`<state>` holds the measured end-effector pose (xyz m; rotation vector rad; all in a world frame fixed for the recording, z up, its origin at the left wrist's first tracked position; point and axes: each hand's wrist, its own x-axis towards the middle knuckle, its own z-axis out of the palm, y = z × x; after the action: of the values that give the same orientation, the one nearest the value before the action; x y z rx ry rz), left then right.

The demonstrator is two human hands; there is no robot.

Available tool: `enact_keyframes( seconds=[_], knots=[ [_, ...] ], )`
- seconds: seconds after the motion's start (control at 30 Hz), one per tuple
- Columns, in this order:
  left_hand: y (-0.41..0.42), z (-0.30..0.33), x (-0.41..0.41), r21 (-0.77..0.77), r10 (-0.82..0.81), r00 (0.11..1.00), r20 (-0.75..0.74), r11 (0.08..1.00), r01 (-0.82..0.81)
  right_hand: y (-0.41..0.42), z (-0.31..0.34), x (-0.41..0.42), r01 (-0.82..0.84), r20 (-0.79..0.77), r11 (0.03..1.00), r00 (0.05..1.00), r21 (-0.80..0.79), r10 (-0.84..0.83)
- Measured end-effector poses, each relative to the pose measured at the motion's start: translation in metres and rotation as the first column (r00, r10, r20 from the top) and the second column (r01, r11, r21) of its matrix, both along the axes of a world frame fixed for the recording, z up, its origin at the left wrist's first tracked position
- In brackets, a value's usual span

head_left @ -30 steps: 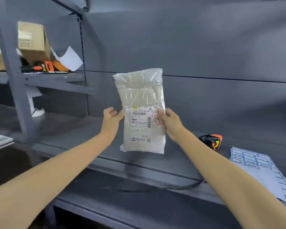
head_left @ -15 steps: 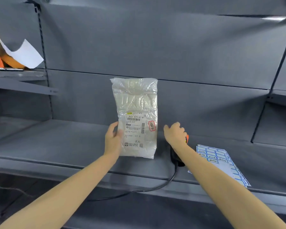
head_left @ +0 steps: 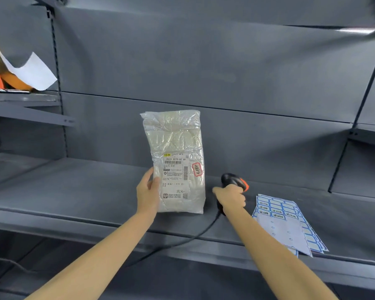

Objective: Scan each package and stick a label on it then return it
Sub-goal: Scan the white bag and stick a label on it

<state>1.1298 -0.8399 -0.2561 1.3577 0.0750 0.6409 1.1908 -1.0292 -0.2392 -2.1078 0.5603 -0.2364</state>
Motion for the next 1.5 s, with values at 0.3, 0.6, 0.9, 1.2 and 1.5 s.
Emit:
enact_keyframes(
  seconds=[0.3,0.6,0.9,1.2,1.5],
  knots=[
    [-0.002,-0.001,0.012,0.042,-0.017,1.000,0.019,0.999,0.016,0.049,0.001,-0.089,-0.631,0.605,0.640,0.734,0.438,0.309],
    [-0.001,-0.002,0.013,0.104,-0.027,0.998,0.049,0.994,0.022,0.069,-0.017,-0.100,-0.731,0.558,0.507,0.680,0.457,0.477],
    [-0.001,-0.003,0.017,0.082,-0.012,0.999,0.037,0.997,0.009,0.064,-0.017,-0.098,-0.731,0.592,0.515,0.674,0.448,0.443],
    [0.007,-0.001,0.016,0.075,-0.034,0.999,0.022,0.997,0.032,0.051,-0.002,-0.085,-0.659,0.609,0.547,0.731,0.516,0.306],
    [0.033,0.002,0.017,0.187,0.045,0.974,-0.220,0.982,-0.003,-0.004,0.030,-0.004,-0.441,0.123,0.895,0.894,0.063,0.432]
  ],
)
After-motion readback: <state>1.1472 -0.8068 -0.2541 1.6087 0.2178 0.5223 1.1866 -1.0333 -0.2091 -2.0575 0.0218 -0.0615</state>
